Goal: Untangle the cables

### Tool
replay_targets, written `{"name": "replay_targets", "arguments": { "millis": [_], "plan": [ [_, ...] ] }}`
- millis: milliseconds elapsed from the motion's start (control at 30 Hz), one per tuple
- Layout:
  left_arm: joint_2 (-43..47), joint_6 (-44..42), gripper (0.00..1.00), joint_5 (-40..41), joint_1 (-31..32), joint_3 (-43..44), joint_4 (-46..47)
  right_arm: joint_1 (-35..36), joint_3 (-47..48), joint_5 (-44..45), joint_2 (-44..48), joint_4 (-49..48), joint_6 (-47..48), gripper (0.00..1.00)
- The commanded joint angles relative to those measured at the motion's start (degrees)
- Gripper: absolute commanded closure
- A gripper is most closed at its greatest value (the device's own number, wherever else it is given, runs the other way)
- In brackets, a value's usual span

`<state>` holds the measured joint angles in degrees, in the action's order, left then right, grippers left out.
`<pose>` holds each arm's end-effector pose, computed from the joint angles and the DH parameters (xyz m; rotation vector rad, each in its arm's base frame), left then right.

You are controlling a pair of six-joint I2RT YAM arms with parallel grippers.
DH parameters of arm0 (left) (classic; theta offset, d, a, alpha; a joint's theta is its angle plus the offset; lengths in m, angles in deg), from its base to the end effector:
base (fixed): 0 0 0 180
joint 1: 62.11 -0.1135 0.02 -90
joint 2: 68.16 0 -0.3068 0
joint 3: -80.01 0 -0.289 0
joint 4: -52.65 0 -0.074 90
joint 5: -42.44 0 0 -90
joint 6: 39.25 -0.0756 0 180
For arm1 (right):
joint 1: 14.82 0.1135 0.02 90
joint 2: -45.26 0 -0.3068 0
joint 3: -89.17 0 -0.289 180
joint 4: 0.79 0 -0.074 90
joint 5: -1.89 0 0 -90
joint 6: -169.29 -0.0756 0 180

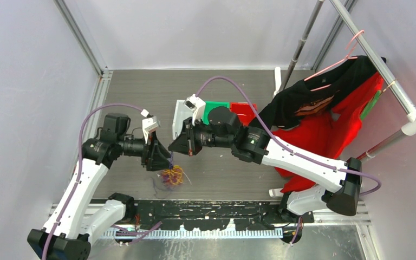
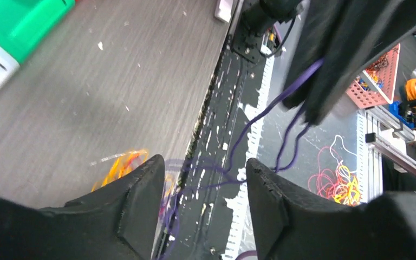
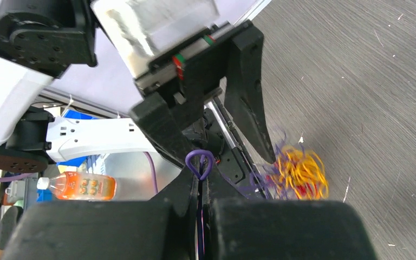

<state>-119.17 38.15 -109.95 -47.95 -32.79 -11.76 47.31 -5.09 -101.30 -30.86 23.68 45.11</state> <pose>0.1554 -0.1083 0.3512 0.9686 1.9519 -1.2965 0.1596 0.3387 0.4218 -0.6730 1.9480 1.3350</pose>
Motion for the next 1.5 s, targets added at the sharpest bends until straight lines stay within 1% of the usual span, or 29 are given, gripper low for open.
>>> {"name": "replay_targets", "arguments": {
  "millis": [0, 133, 233, 367, 467, 533, 600, 667, 733, 767, 867, 967, 1000, 1033, 1067, 1233, 1300, 1367, 1467],
  "plan": [
    [2.3, 1.5, 0.41, 0.9, -0.2, -4.7, 4.7, -0.4, 3.3, -0.4, 1.7, -2.4, 0.5, 0.99],
    [1.8, -0.1, 0.41, -3.6, -0.2, -4.2, 4.9, -0.6, 4.0, -0.2, 1.1, -1.7, 0.5, 0.99],
    [1.3, -0.1, 0.41, -5.3, -0.2, -2.6, 4.6, -0.7, 4.0, 0.7, 1.2, -1.0, 0.8, 0.99],
    [0.6, -2.4, 0.39, -8.1, -0.2, -0.3, 1.7, -0.9, 3.3, 3.0, 2.0, -1.2, 0.8, 0.99],
    [0.1, -2.3, 0.35, -10.3, -0.2, 0.4, 1.2, -1.0, 3.0, 4.0, 2.0, -1.5, 0.5, 0.99],
    [-0.1, -1.5, 0.34, -10.4, -0.2, 0.8, 1.8, -1.0, 3.0, 4.6, 1.8, -1.6, 0.3, 0.99],
    [0.0, -0.8, 0.34, -8.6, -0.2, 1.0, 2.9, -1.1, 2.9, 4.9, 1.7, -1.8, 0.3, 0.99],
    [0.6, 1.0, 0.36, -3.6, -0.2, 0.9, 5.7, -1.2, 2.9, 5.1, 1.7, -1.8, 0.1, 0.99],
    [1.5, 1.9, 0.43, 2.0, -0.2, 0.6, 9.2, -1.3, 3.1, 5.1, 1.5, -1.7, -0.1, 0.99],
    [2.0, 0.5, 0.46, 4.0, -0.2, 0.6, 9.2, -1.3, 3.1, 5.3, 1.4, -1.5, -0.1, 0.99],
    [3.0, -3.5, 0.53, 6.3, -0.2, 0.6, 8.5, -1.4, 3.1, 6.0, 1.1, -1.6, -0.7, 0.99],
    [4.2, -5.4, 0.57, 10.0, -0.1, -0.2, 10.4, -1.5, 2.8, 6.5, 0.6, -2.3, -1.5, 0.99],
    [4.8, -6.5, 0.53, 11.2, -0.1, -0.7, 11.4, -1.5, 2.8, 6.7, 0.3, -2.4, -1.9, 0.99],
    [5.4, -7.3, 0.48, 12.1, -0.2, -1.3, 12.5, -1.5, 2.9, 7.1, -0.1, -2.4, -2.2, 0.99],
    [6.0, -8.4, 0.45, 12.1, -0.2, -1.7, 13.1, -1.5, 3.2, 7.6, -0.6, -2.2, -2.7, 0.99],
    [7.9, -9.2, 0.37, 7.7, 0.5, -3.1, 13.9, -1.5, 3.5, 9.3, -2.0, -2.8, -4.9, 0.99],
    [8.8, -7.4, 0.35, 9.0, 1.1, -4.5, 17.1, -1.5, 3.5, 9.5, -2.5, -3.0, -5.8, 0.99],
    [10.1, -5.7, 0.36, 10.2, 1.2, -6.3, 21.0, -1.5, 3.5, 9.9, -2.9, -3.2, -6.6, 0.99],
    [10.9, -6.5, 0.37, 10.1, 1.8, -8.0, 22.7, -1.5, 3.0, 10.3, -3.3, -4.2, -7.6, 0.99]
  ]
}}
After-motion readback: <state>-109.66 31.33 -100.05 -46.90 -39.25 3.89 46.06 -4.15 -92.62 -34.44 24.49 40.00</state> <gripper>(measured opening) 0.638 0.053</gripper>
